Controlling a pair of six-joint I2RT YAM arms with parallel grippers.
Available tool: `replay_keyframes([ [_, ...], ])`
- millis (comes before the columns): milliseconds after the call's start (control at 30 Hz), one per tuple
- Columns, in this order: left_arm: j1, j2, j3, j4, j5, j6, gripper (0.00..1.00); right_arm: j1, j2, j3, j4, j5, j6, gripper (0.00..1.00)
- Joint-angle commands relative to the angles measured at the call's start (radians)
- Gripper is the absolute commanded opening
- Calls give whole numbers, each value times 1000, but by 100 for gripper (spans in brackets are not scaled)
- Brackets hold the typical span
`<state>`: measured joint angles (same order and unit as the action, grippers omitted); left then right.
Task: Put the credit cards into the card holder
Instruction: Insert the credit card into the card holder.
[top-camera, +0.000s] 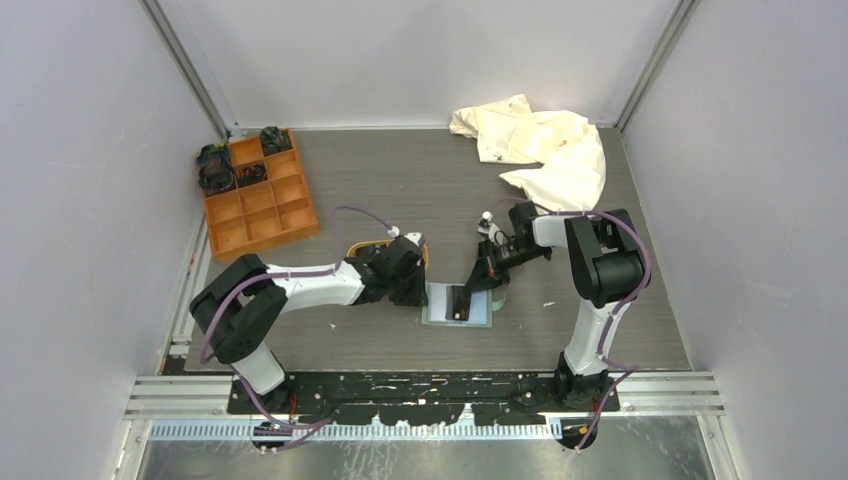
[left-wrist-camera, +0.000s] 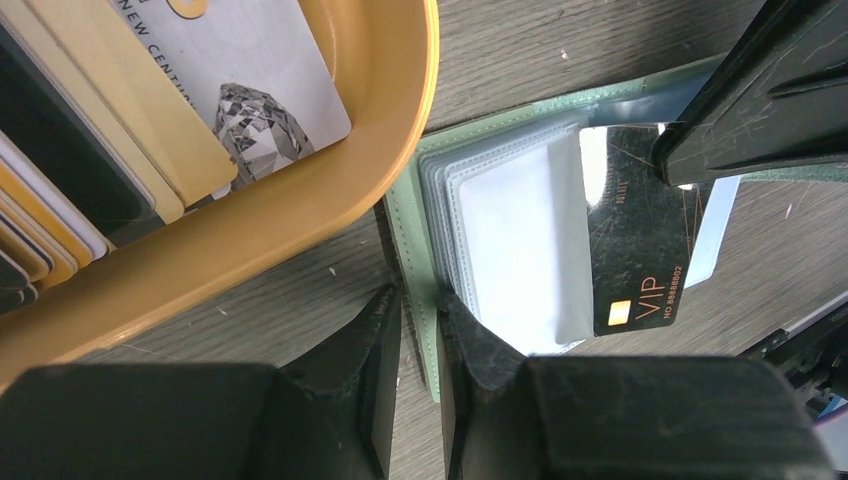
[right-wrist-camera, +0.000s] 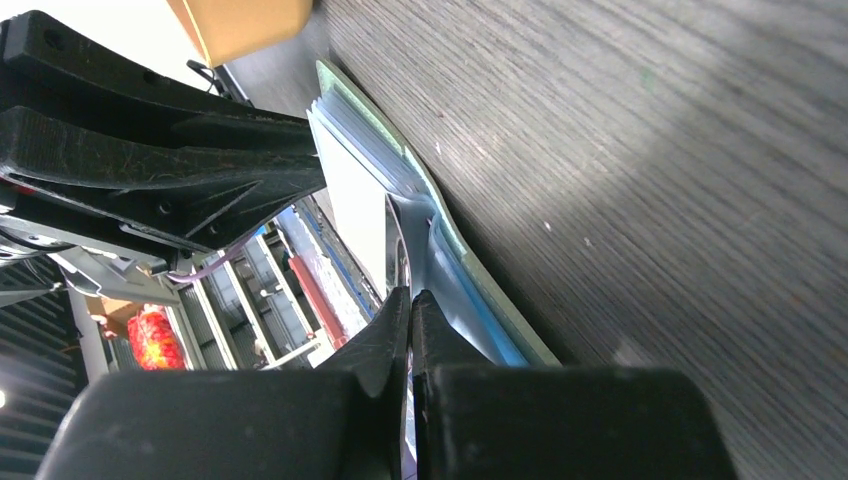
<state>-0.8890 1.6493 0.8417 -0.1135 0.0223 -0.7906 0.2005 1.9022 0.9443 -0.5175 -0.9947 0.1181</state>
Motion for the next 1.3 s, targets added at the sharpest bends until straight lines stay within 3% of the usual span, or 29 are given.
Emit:
replay_keyframes([
  [0,-2,28,42,24,33,13,22,31,-23,-3,-30,46,-26,6],
  [467,-3,35,42,30,46,2,21,39,10,-3,99,5,97,7],
  [800,-13,-160,12,9,-13,-9,31,27,26,9,79,10,86,10],
  [1000,-113,-200,59,7,-96,-9,33,26,38,20,64,11,77,11],
  [1267,-287,-33,240,-11,-230,27,31,27,45,33,43,22,65,11],
])
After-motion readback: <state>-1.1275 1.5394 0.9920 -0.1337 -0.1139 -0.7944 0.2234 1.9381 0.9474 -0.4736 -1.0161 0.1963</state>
